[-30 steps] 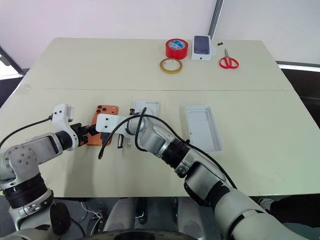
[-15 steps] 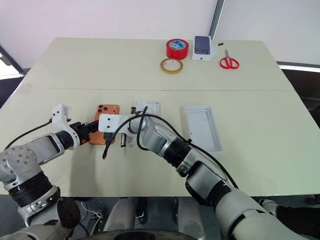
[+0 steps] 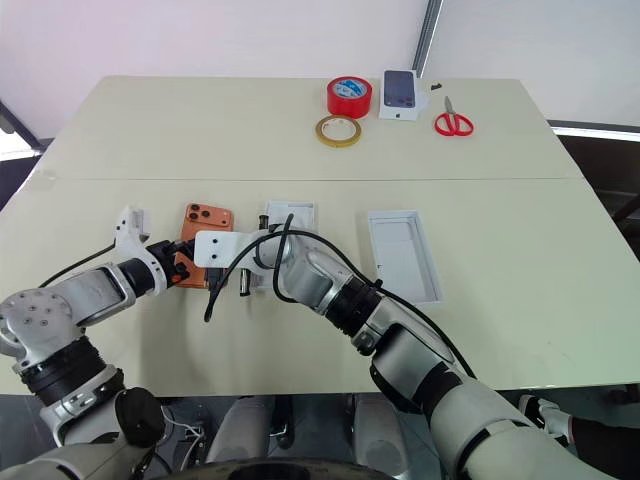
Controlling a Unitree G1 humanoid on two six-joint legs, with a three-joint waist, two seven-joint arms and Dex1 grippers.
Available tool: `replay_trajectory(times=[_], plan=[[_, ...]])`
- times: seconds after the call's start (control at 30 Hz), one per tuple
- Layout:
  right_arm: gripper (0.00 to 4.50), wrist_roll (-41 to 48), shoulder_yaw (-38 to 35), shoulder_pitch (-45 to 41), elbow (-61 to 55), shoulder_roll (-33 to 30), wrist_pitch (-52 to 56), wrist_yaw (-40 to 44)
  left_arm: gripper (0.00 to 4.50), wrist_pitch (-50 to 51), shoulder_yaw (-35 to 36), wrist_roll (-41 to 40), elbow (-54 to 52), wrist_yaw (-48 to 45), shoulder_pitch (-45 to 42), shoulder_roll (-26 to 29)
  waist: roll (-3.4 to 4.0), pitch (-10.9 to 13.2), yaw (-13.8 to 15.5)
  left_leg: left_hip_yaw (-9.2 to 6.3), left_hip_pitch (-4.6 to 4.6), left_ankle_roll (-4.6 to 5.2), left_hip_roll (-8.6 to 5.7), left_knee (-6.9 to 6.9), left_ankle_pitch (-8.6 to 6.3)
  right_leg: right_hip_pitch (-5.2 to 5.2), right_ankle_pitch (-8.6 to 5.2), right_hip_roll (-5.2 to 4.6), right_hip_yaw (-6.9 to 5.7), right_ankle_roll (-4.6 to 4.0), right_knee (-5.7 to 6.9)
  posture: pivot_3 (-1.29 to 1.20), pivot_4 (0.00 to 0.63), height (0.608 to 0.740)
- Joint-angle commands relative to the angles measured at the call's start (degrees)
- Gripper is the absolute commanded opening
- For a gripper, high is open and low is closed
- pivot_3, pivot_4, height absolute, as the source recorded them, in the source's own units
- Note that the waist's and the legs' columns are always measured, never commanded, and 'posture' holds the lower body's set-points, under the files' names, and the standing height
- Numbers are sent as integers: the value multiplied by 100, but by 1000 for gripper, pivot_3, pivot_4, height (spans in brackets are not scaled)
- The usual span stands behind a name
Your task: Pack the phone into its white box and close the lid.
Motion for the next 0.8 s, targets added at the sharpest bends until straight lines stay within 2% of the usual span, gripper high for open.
replay_trajectory(times=[0.03, 0.07, 0.13, 0.4, 0.5, 0.63, 0.67, 0.8], plan=[[5, -10, -38, -5, -238, 73, -87, 36, 4444, 49, 239, -264, -8, 156, -121, 45, 0, 0, 0, 0, 0, 0, 0, -1, 0, 0, 0, 0, 0, 0, 0, 0, 150, 740], [0, -14, -40, -8, -246, 69, -90, 43, 3913, 49, 239, -305, -13, 191, -92, 42, 0, 0, -1, 0, 0, 0, 0, -2, 0, -1, 0, 0, 0, 0, -1, 0, 150, 740], [0, -25, -47, -7, -272, 62, -89, 63, 3124, 49, 225, -415, -25, 280, -35, 29, 0, 0, -7, 0, -1, 0, 0, -4, 0, -2, 0, -1, 2, 0, -2, 0, 150, 740], [0, -33, -100, 22, -457, -11, -47, 143, 3124, 49, 659, -969, 53, 852, -40, -274, 0, 0, -10, -1, -3, -1, 0, -7, 0, -4, 0, -4, 3, -1, -3, 0, 150, 740], [0, -28, -136, 43, -613, -70, -6, 180, 2213, 49, 785, -1129, 114, 1088, -37, -320, -1, 1, -12, -1, -3, -1, 0, -9, 0, -5, 0, -4, 4, -1, -4, 0, 150, 740], [0, -19, -249, 49, -979, -204, 101, 238, 230, 49, 1016, -1354, 170, 1378, -85, -404, -1, 1, -11, -1, -4, -1, 0, -9, 0, -7, 1, -5, 4, -2, -4, 0, 150, 740], [0, -4, -291, 52, -1112, -249, 147, 267, 45, 49, 1072, -1438, 176, 1442, -100, -422, -1, 1, -12, -1, -4, -1, 0, -9, 0, -6, 0, -5, 3, -2, -4, 0, 150, 740], [0, 77, -449, 122, -1666, -427, 386, 416, 45, 49, 1242, -1786, 159, 1716, -201, -524, -2, 1, -7, -1, -4, -1, 0, -11, 0, -9, 1, -5, 3, -3, -6, 0, 150, 740]])
